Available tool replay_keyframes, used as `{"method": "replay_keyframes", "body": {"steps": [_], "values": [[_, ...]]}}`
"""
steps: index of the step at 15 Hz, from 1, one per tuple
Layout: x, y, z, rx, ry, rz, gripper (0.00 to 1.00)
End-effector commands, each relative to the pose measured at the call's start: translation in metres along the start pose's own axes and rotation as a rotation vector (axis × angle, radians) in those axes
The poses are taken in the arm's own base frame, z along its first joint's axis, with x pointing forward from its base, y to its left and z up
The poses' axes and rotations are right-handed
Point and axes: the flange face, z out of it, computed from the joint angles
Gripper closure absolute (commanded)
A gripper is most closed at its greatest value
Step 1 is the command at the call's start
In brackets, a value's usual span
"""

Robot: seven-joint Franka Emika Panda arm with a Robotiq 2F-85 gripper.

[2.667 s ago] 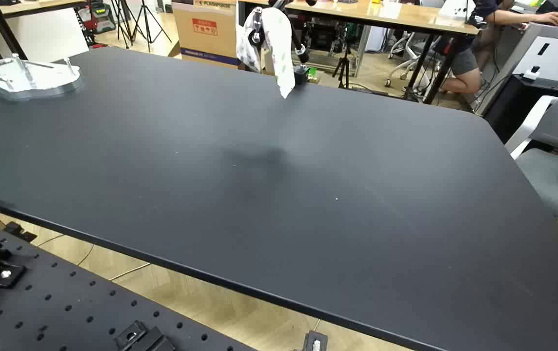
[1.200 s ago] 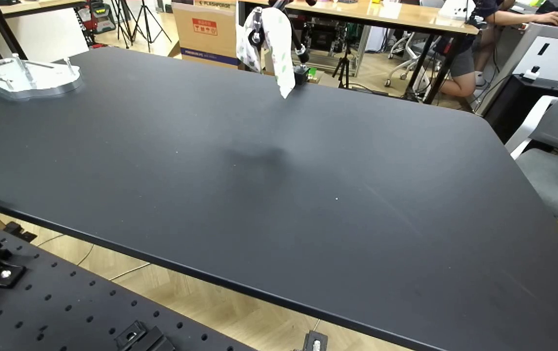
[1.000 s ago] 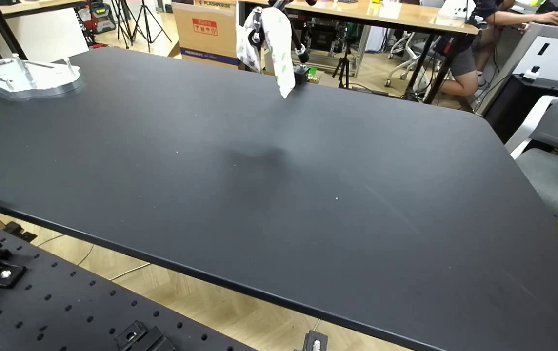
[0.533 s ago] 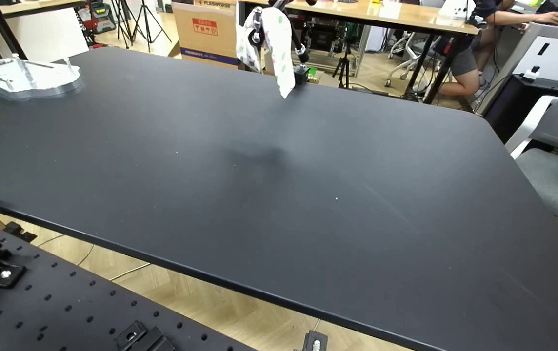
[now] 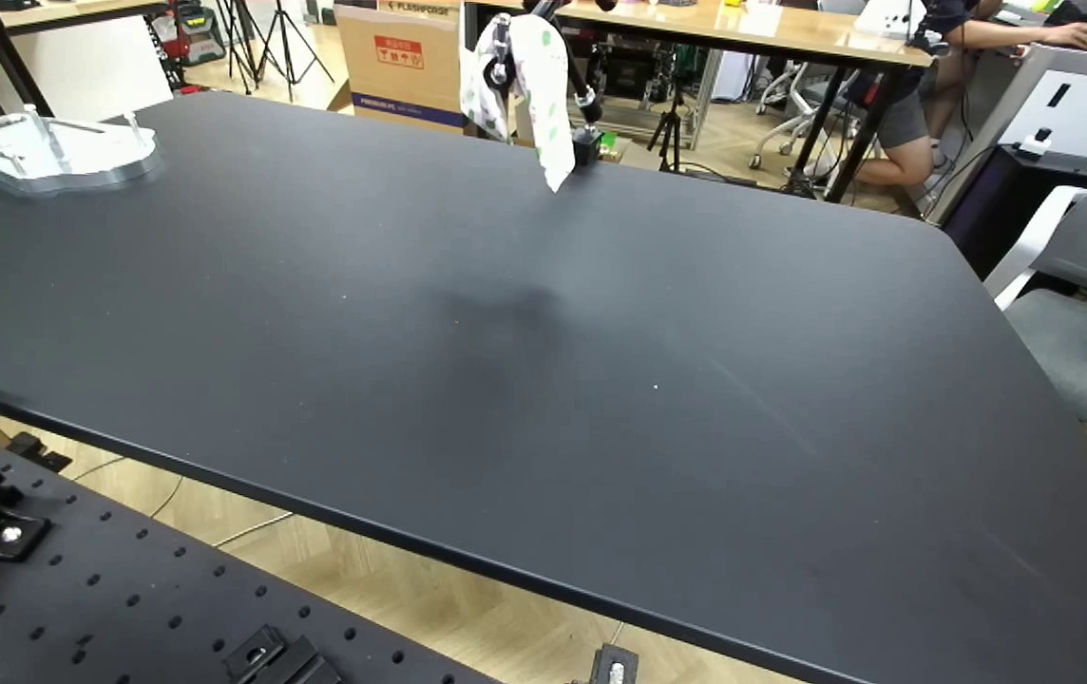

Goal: Remove the towel from the rack.

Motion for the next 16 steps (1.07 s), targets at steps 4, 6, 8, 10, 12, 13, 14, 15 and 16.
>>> {"method": "replay_keyframes", "body": {"steps": [4, 6, 8, 10, 12, 13, 14, 15, 16], "values": [[0.006, -0.001, 0.021, 0.005, -0.05, 0.024, 0.0], [0.007, -0.003, 0.029, 0.009, -0.059, 0.025, 0.0], [0.008, -0.005, 0.036, 0.02, -0.061, 0.026, 0.0], [0.01, -0.008, 0.042, 0.029, -0.063, 0.026, 0.0], [0.012, -0.01, 0.047, 0.03, -0.068, 0.018, 0.0], [0.012, -0.011, 0.048, 0.036, -0.068, 0.019, 0.25], [0.013, -0.011, 0.05, 0.04, -0.068, 0.016, 0.28], [0.013, -0.012, 0.05, 0.042, -0.068, 0.016, 0.34], [0.014, -0.013, 0.051, 0.044, -0.069, 0.016, 0.4]]}}
